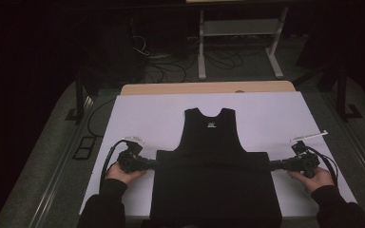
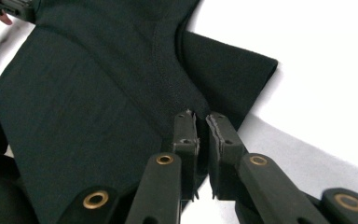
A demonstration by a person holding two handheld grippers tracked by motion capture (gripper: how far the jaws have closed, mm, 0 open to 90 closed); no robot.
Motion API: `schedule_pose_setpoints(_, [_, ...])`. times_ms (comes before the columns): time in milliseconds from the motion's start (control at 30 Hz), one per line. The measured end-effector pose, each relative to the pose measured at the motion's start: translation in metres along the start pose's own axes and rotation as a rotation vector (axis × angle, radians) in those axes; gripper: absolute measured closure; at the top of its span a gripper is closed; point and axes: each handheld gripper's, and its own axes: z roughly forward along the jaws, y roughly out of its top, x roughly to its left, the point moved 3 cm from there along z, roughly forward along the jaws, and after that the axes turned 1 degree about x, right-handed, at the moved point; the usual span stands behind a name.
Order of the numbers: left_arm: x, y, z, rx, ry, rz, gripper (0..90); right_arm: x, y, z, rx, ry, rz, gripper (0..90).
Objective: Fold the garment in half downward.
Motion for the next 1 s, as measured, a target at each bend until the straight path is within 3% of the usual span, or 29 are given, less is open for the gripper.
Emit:
schedule_pose_setpoints(67, [0.000, 0.000, 0.000, 0.001, -0.004, 0.001, 75.2, 0.001, 0.001, -0.001, -0.015, -0.003, -0.004, 76.6])
schedule_pose_setpoints(200, [0.001, 0.001, -0.001, -0.016, 0.015, 0.009, 65.9, 0.001, 0.002, -0.003, -0.028, -0.034, -0.015, 58.8])
schedule_pose_setpoints(367, [0.004, 0.003, -0.006, -0.048, 0.003, -0.007, 47.7, 0.001, 0.003, -0.006, -0.063, -0.049, -0.028, 41.3])
schedule_pose_setpoints(633, [0.003, 0.009, -0.017, -0.134, 0.055, 0.038, 21.9, 0.004, 0.008, -0.014, -0.154, -0.036, -0.069, 12.1])
schedule_pose_setpoints(767, [0.006, 0.011, -0.021, -0.180, 0.068, 0.039, 12.3, 0.006, 0.010, -0.018, -0.190, -0.033, -0.091, 1.3])
schedule_pose_setpoints(833, [0.007, 0.012, -0.022, -0.201, 0.077, 0.040, 10.8, 0.007, 0.011, -0.019, -0.200, -0.039, -0.098, 0.0])
schedule_pose_setpoints(900, [0.009, 0.013, -0.022, -0.212, 0.087, 0.043, 1.3, 0.008, 0.014, -0.022, -0.221, -0.056, -0.125, 0.0])
schedule_pose_setpoints(1000, [0.011, 0.017, -0.022, -0.212, 0.098, 0.053, 0.0, 0.010, 0.017, -0.024, -0.239, -0.064, -0.148, 0.0])
